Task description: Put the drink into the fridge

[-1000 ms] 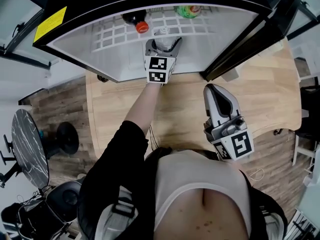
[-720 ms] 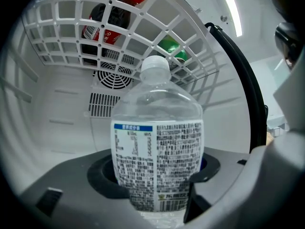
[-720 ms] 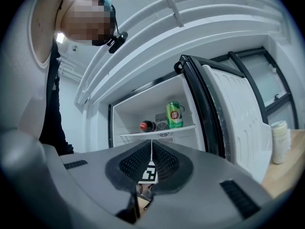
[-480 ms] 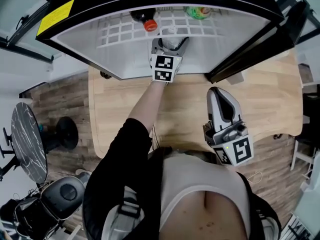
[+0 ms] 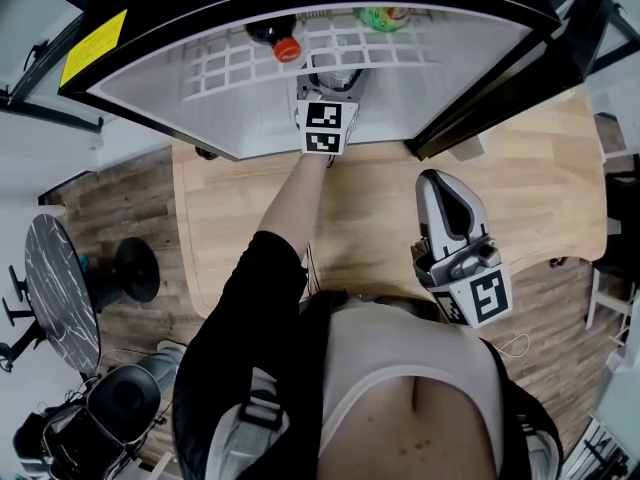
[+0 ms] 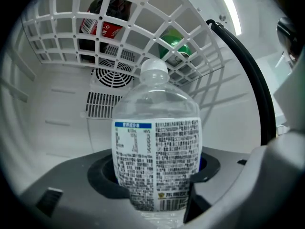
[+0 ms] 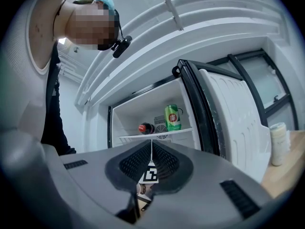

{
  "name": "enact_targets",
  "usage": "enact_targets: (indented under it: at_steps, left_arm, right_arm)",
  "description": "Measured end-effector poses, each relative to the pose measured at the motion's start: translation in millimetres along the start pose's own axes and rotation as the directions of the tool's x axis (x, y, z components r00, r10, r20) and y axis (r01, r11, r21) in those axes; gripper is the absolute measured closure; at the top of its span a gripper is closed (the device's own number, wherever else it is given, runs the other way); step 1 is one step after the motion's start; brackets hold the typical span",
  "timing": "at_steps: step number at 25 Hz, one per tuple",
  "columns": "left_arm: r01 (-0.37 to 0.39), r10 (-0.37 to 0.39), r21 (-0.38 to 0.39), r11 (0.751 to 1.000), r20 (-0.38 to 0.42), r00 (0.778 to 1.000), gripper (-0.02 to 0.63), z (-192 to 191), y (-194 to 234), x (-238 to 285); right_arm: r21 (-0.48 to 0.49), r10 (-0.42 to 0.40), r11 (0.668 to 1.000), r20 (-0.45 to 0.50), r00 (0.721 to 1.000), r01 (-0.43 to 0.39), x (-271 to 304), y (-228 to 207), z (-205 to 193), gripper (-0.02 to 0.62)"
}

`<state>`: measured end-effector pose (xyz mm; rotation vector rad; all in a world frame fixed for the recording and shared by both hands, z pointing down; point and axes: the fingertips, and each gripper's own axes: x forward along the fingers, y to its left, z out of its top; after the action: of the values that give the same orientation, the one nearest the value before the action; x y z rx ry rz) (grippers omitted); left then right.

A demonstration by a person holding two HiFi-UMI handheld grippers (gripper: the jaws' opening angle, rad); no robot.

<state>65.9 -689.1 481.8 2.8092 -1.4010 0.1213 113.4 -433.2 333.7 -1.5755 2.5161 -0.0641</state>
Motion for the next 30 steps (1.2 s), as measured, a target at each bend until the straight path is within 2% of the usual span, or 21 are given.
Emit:
enact_targets:
  at_steps: [26, 30]
  left_arm:
    - [-0.007, 0.007, -0.005, 1.000, 0.010, 1.000, 0.276, 4, 11, 25]
    - [-0.009, 0.008, -0.028, 1.000, -0.025, 1.000, 0.275, -3, 10, 24]
  right_arm:
    - [0.007, 0.012, 1.000, -0.032, 0.999, -0.012, 0, -3, -10, 0.565]
    - [0.005, 0.012, 1.000, -0.030, 0.999, -0.012, -2, -2, -8, 0.565]
